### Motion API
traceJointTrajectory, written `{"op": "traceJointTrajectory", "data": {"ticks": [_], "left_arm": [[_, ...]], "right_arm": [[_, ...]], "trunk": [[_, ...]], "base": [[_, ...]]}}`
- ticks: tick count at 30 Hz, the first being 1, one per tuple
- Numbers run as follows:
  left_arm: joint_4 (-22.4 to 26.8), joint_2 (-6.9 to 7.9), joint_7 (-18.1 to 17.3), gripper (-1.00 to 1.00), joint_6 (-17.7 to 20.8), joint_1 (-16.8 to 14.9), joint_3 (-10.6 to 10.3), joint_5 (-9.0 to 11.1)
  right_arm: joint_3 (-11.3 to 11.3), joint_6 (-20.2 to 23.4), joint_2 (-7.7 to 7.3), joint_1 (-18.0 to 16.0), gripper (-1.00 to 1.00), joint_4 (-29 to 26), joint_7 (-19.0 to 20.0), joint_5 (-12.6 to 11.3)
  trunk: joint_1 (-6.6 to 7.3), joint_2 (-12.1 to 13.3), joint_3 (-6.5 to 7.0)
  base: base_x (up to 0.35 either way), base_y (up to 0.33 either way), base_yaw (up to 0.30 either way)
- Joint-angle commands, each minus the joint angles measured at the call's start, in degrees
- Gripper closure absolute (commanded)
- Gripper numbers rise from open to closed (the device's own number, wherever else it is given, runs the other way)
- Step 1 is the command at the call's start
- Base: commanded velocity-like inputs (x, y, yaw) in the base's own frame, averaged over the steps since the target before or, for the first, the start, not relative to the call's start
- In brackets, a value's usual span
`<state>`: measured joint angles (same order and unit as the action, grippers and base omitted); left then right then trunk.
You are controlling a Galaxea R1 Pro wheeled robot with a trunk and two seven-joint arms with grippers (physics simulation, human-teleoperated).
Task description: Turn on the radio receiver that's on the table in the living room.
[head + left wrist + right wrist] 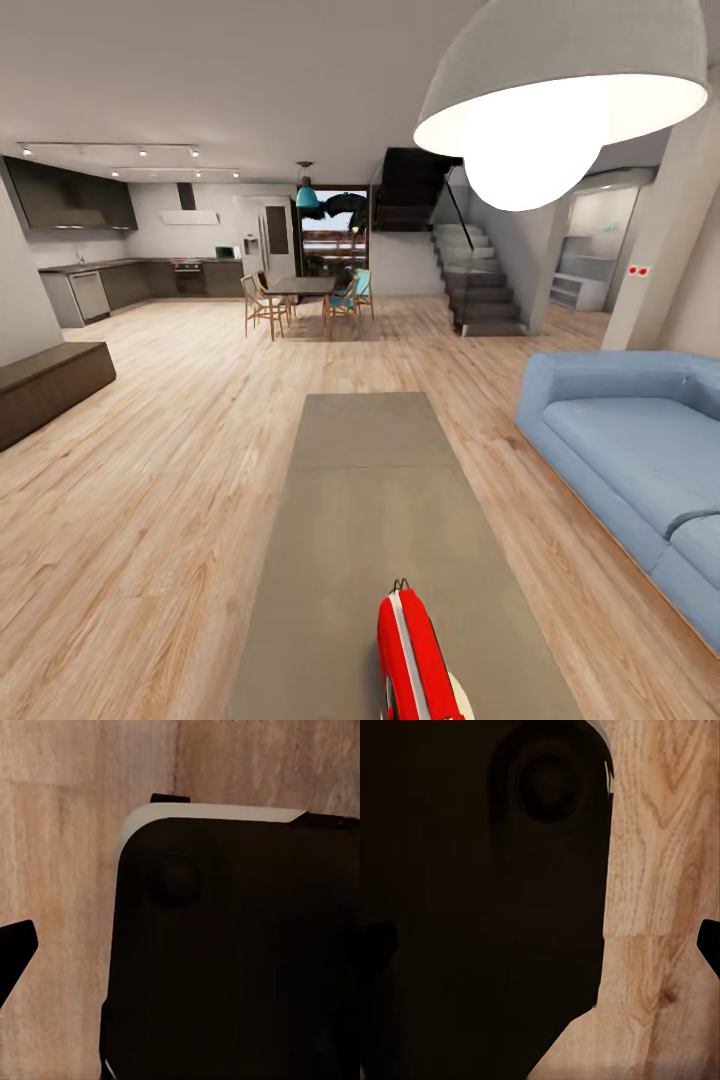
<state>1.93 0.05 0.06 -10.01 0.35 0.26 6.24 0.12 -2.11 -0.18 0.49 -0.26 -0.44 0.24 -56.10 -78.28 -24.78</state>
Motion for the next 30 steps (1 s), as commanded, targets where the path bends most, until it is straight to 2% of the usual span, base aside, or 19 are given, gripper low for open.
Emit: {"op": "traceJointTrajectory", "data": {"ticks": [1, 30], "left_arm": [[0.0, 0.01, 0.0, -1.0, 0.0, 0.0, 0.0, 0.0], [0.0, 0.06, -0.3, -1.0, 0.0, 0.0, 0.2, 0.1]], "right_arm": [[0.0, 0.0, 0.0, 0.0, -1.0, 0.0, 0.0, 0.0], [0.1, 0.3, -0.09, 0.0, -1.0, 0.0, 0.0, -0.1]], "trunk": [[0.23, 0.4, 0.19], [6.6, 12.0, 5.39]], "base": [[0.0, 0.0, 0.0], [0.0, 0.0, 0.0]]}}
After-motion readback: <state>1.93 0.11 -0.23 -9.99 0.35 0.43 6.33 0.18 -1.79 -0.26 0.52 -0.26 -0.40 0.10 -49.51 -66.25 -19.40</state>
